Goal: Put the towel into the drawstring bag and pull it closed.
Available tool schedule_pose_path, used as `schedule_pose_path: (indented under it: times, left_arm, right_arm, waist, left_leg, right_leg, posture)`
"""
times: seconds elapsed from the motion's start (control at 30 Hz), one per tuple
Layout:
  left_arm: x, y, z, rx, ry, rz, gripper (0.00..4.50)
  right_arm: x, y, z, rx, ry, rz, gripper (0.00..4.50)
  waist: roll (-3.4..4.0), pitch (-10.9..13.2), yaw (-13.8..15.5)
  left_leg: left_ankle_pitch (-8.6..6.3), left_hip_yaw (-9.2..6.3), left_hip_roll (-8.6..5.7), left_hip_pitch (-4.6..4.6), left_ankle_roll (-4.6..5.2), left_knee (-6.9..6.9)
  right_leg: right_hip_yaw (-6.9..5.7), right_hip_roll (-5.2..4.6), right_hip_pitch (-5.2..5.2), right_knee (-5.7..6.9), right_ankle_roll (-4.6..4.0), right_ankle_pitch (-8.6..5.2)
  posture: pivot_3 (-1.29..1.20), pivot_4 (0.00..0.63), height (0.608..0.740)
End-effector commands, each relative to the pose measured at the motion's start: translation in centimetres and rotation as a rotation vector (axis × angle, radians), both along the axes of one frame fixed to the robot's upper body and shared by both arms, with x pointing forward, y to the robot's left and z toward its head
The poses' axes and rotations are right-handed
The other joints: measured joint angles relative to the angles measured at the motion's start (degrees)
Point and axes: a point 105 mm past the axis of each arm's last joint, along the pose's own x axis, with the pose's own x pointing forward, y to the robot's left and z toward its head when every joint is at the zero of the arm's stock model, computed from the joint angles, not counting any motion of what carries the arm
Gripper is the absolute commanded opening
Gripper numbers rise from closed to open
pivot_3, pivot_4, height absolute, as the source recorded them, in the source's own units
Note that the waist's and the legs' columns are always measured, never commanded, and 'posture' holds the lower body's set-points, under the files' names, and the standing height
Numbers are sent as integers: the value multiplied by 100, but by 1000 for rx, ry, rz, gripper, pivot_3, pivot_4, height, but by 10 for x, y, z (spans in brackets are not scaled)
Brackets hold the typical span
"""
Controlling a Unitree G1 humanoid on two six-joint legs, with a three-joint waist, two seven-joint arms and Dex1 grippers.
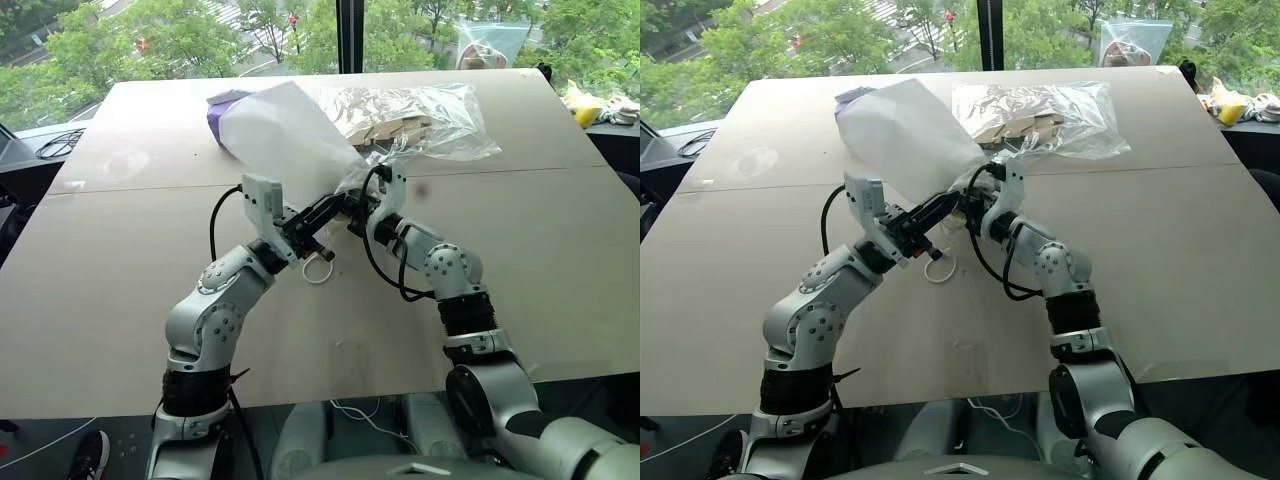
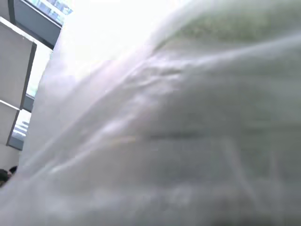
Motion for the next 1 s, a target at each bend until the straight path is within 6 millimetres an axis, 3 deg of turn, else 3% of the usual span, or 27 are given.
schedule_pose_path:
  times: [0.03,0.17,0.23,0.37,0.47,0.57,0.67,1.0]
  left_arm:
    - [-10,-13,16,-15,-65,-72,0]
    - [-9,-19,14,-10,-64,-75,0]
    - [-8,-19,13,-8,-66,-69,0]
    - [5,-6,19,-1,-112,36,0]
    - [20,10,27,3,-154,137,0]
    - [33,28,36,-14,-193,241,0]
    - [39,41,43,-70,-203,315,0]
    - [42,54,37,-84,-176,368,0]
  right_arm:
    - [-2,20,53,200,-64,26,42]
    - [-3,19,83,402,-22,29,42]
    - [-6,22,88,420,-12,37,42]
    - [-13,33,55,122,-69,28,42]
    - [-18,31,34,-14,-105,44,880]
    - [-20,20,17,-224,-202,32,2176]
    - [-22,9,13,-287,-238,41,3550]
    - [-44,-40,23,-367,-411,130,3550]
  waist:
    - [0,0,-1]
    - [0,0,1]
    - [0,0,-3]
    - [0,0,-32]
    - [-1,-1,-11]
    - [-2,-2,9]
    - [-2,-1,24]
    - [-3,-1,9]
  left_leg:
    - [0,0,0,0,0,0]
    - [0,1,0,-1,0,0]
    - [0,2,0,-1,-1,0]
    - [0,4,0,1,0,0]
    - [0,2,0,2,0,0]
    - [1,1,0,2,-1,2]
    - [2,0,-5,-5,-3,11]
    - [1,-6,-6,-9,-1,22]
  right_leg:
    - [0,0,0,0,0,0]
    - [1,-1,0,-2,0,0]
    - [2,0,0,-2,0,0]
    - [6,1,-1,1,0,0]
    - [5,1,-1,5,0,0]
    - [1,0,0,5,0,0]
    - [0,-4,0,1,1,0]
    - [-3,-4,1,2,2,1]
  posture:
    - [0,150,740]
    - [0,150,740]
    - [0,150,740]
    - [0,150,740]
    - [0,150,740]
    - [0,150,740]
    - [0,150,740]
    - [0,150,740]
